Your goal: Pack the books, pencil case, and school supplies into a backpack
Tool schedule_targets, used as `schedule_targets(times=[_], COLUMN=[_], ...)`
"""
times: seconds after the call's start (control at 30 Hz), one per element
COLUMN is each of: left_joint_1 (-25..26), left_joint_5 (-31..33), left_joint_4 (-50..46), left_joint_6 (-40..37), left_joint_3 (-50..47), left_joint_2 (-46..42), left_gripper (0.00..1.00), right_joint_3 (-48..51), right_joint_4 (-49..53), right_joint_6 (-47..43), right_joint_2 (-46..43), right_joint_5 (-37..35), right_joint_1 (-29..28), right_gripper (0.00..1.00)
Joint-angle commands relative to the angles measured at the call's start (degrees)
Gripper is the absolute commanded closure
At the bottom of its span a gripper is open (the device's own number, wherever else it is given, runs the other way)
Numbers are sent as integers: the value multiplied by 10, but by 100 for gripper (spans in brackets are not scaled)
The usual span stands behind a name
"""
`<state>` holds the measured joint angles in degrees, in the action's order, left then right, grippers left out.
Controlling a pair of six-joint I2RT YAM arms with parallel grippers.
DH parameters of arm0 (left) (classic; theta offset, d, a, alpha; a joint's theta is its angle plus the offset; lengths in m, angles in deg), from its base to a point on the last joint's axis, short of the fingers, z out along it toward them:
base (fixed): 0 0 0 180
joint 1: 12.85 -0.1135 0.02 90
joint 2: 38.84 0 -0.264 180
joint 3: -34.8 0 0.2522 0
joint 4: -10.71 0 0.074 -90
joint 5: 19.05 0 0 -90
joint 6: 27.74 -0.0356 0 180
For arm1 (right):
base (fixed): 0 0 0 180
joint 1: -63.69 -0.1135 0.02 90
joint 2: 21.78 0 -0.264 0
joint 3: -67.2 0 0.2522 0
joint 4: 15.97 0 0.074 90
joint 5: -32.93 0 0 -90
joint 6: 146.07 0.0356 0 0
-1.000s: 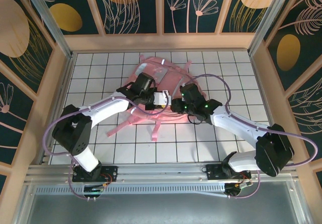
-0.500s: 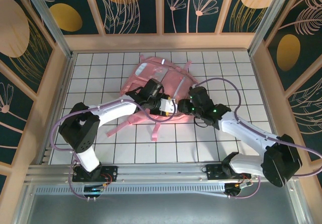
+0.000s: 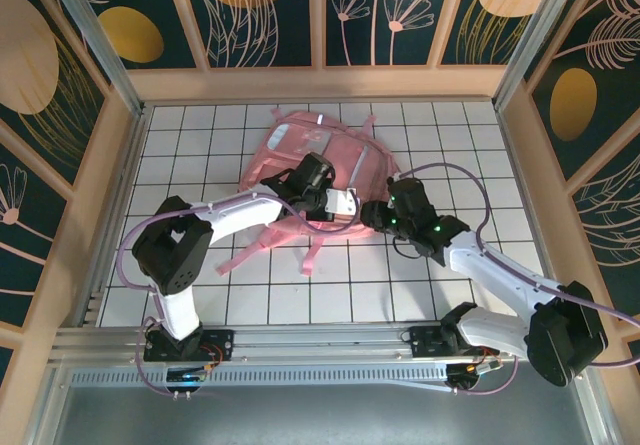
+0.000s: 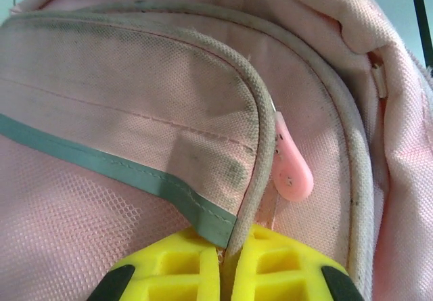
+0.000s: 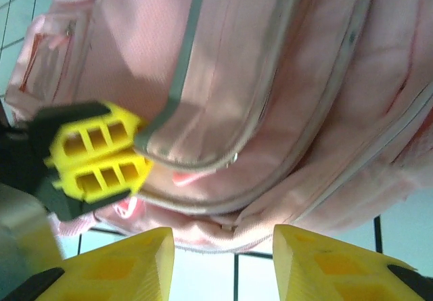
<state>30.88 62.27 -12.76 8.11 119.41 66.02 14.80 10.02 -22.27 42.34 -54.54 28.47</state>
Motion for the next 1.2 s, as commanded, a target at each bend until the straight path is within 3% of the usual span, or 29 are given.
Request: schedule_targets(times=[0.0,0.1,0.27,0.4,0.53,0.73,0.9,1.17], left_joint_1=[-6,-6,-12,-14,-27,-50,-53,-56], left_joint_5=[-12,-54,-117,-159,-202,-315,-329,-338], left_joint_4=[-47,-149,-211,-265,-238,-168,-148,-123], left_joint_6=[65,93,170,188,235,296,304,313], left_joint_3=[65,147,219,254,234,181,152,128], left_joint_2=[-21,14,51,76,66,36,29,16], left_gripper=[100,100,100,100,100,100,100,100], right_joint_3=[-5,-29,-42,-57,-88,-93,-106,-111], right_joint_4=[-20,-19,-36,-36,44,68,37,-4], right_joint_6=[-37,-33,22,34,1,-26,-21,-73], right_joint_2=[5,25,40,37,11,19,52,87], right_joint_5=[69,82,15,-13,-63,-16,-28,-46], right_joint_1=[2,-5,-22,-26,-22,0,-1,-1], right_gripper=[57,55,53,56,58,59,60,71])
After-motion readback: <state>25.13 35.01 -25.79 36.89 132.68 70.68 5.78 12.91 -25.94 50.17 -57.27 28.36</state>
